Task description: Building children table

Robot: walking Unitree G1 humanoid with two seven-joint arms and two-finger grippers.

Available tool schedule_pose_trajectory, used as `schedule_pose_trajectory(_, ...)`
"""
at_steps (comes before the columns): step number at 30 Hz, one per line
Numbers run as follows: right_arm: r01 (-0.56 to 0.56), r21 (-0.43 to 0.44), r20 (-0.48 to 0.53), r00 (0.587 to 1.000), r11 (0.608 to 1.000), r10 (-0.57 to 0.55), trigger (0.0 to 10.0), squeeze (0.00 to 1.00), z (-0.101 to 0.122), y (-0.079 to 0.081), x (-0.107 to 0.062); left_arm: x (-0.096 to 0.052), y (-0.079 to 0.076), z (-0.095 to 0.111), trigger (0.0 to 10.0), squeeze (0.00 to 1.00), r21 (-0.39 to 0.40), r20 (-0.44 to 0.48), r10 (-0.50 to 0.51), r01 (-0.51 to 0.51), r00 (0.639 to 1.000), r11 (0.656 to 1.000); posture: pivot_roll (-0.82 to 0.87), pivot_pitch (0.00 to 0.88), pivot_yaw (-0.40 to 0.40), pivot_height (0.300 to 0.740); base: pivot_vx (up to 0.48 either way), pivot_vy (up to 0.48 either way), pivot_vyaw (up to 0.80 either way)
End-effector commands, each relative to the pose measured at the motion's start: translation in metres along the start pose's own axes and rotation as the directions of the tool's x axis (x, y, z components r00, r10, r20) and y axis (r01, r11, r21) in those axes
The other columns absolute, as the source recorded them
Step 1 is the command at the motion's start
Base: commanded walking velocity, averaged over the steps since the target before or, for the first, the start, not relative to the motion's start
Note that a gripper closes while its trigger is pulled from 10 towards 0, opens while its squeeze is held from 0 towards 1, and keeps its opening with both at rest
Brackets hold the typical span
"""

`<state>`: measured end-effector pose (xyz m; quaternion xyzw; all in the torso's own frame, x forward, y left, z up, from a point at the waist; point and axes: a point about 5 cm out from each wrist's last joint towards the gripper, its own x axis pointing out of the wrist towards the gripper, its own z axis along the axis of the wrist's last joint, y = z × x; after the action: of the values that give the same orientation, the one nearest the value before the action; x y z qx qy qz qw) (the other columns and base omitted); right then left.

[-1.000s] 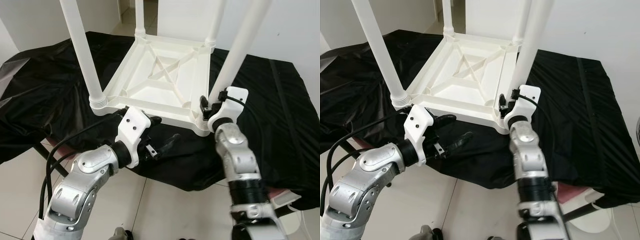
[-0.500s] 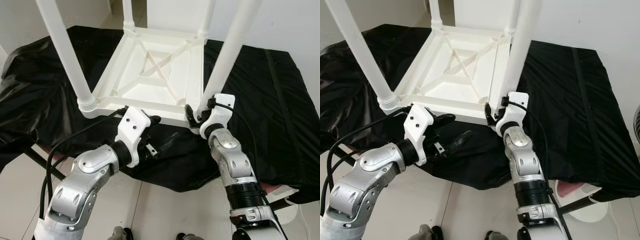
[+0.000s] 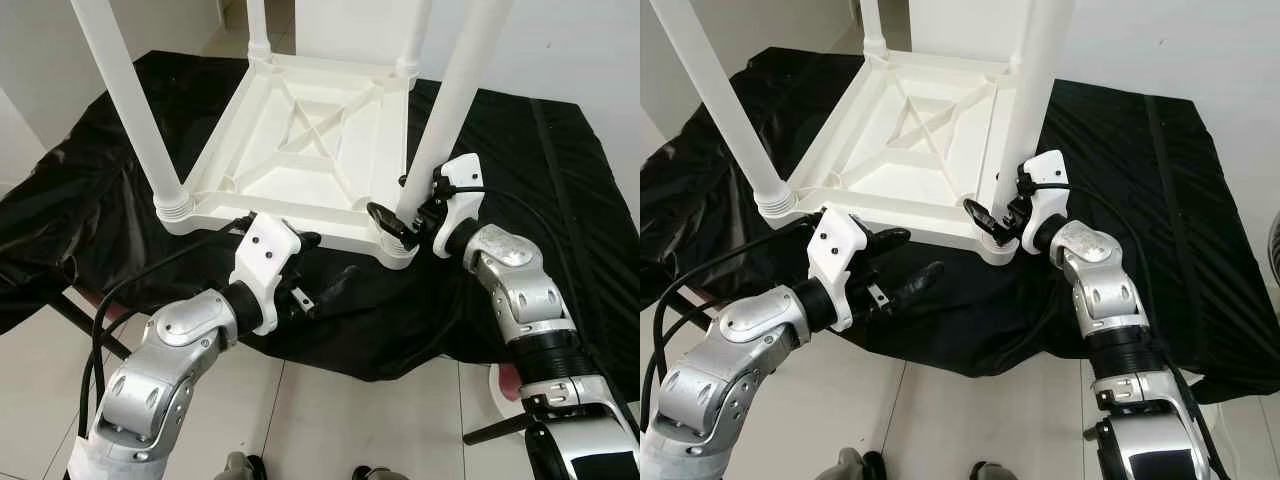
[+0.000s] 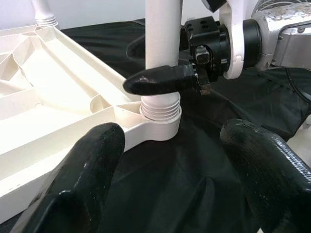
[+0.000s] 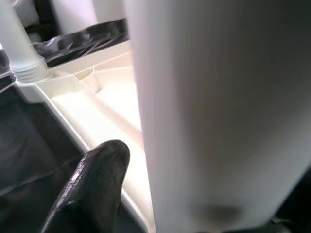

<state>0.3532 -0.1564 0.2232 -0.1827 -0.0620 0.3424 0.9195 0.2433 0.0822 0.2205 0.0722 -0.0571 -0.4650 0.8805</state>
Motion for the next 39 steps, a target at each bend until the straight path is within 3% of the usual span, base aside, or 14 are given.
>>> schedule_pose_trajectory(1,-0.079,0.003,-0.031,0.996,0.997,0.079,4.0,0.00,-0.006,0.006,0.005,-0.002,0.003,0.000,10.0,0.00,0.000,-0.008,0.071,-0.071,0.997,0.997,-0.02,0.159,0.044,0.740,0.000,0.000,0.00)
schedule_pose_trajectory(2,-0.079,0.003,-0.031,0.996,0.997,0.079,4.0,0.00,-0.006,0.006,0.005,-0.002,0.003,0.000,10.0,0.00,0.000,-0.008,0.071,-0.071,0.997,0.997,-0.02,0.159,0.044,0.740,0.000,0.000,0.00)
schedule_pose_trajectory(3,-0.084,0.030,-0.032,0.996,0.996,0.085,0.0,0.00,-0.007,0.004,0.007,-0.003,0.003,0.000,10.0,0.00,0.000,-0.008,0.072,-0.072,0.997,0.997,-0.02,0.158,0.043,0.740,0.000,0.000,0.00)
schedule_pose_trajectory(16,0.279,0.112,-0.142,0.954,0.954,-0.262,0.0,0.00,-0.026,-0.005,0.010,-0.004,0.001,0.000,10.0,0.00,-0.002,-0.011,0.068,-0.068,0.998,0.998,-0.02,0.158,0.042,0.740,0.000,0.000,0.00)
schedule_pose_trajectory(18,0.505,0.099,-0.209,0.853,0.857,-0.479,0.0,0.00,-0.033,-0.007,0.002,-0.004,0.000,-0.001,10.0,0.00,-0.007,-0.012,0.064,-0.064,0.998,0.998,-0.02,0.160,0.040,0.740,0.000,0.000,0.00)
schedule_pose_trajectory(22,0.593,0.102,-0.230,0.795,0.798,-0.561,0.0,0.00,-0.036,-0.009,-0.002,-0.004,-0.001,-0.001,10.0,0.00,-0.008,-0.012,0.063,-0.063,0.998,0.998,-0.03,0.161,0.040,0.740,0.000,0.000,0.00)
schedule_pose_trajectory(24,0.769,0.129,-0.258,0.635,0.626,-0.728,0.0,0.00,-0.037,-0.008,-0.011,-0.003,-0.002,-0.002,10.0,0.00,-0.012,-0.012,0.060,-0.060,0.998,0.998,-0.03,0.162,0.038,0.740,0.000,0.000,0.00)
schedule_pose_trajectory(27,0.840,0.173,-0.270,0.543,0.515,-0.795,0.0,0.00,-0.035,0.003,-0.010,-0.002,-0.002,-0.002,10.0,0.00,-0.015,-0.011,0.058,-0.058,0.998,0.998,-0.03,0.163,0.039,0.740,0.000,0.000,0.00)
schedule_pose_trajectory(31,0.832,0.202,-0.266,0.555,0.517,-0.788,0.0,0.00,-0.033,0.010,-0.003,-0.001,-0.002,-0.002,10.0,0.00,-0.016,-0.010,0.057,-0.058,0.998,0.998,-0.03,0.163,0.039,0.740,0.000,0.000,0.00)
schedule_pose_trajectory(32,0.798,0.204,-0.247,0.602,0.567,-0.759,0.2,0.00,-0.030,0.015,0.003,-0.001,-0.001,-0.002,10.0,0.00,-0.016,-0.010,0.059,-0.059,0.998,0.998,-0.03,0.164,0.039,0.740,0.000,0.000,0.00)
schedule_pose_trajectory(33,0.780,0.215,-0.233,0.626,0.588,-0.745,3.6,0.00,-0.027,0.018,0.006,-0.002,-0.001,-0.002,10.0,0.00,-0.016,-0.011,0.059,-0.059,0.998,0.998,-0.03,0.164,0.039,0.740,0.000,0.000,0.00)
schedule_pose_trajectory(35,0.773,0.220,-0.226,0.633,0.595,-0.740,3.6,0.00,-0.026,0.020,0.007,-0.002,-0.001,-0.002,10.0,0.00,-0.016,-0.011,0.059,-0.060,0.998,0.998,-0.03,0.164,0.039,0.740,0.000,0.000,0.00)
schedule_pose_trajectory(36,0.759,0.218,-0.206,0.650,0.613,-0.731,10.0,0.00,-0.023,0.019,0.008,-0.002,-0.002,-0.002,10.0,0.00,-0.017,-0.012,0.060,-0.060,0.998,0.998,-0.03,0.166,0.038,0.740,0.000,0.000,0.00)
schedule_pose_trajectory(39,0.757,0.216,-0.196,0.652,0.616,-0.732,10.0,0.00,-0.021,0.019,0.008,-0.002,-0.002,-0.002,10.0,0.00,-0.017,-0.013,0.060,-0.061,0.998,0.998,-0.03,0.166,0.038,0.740,0.000,0.000,0.00)
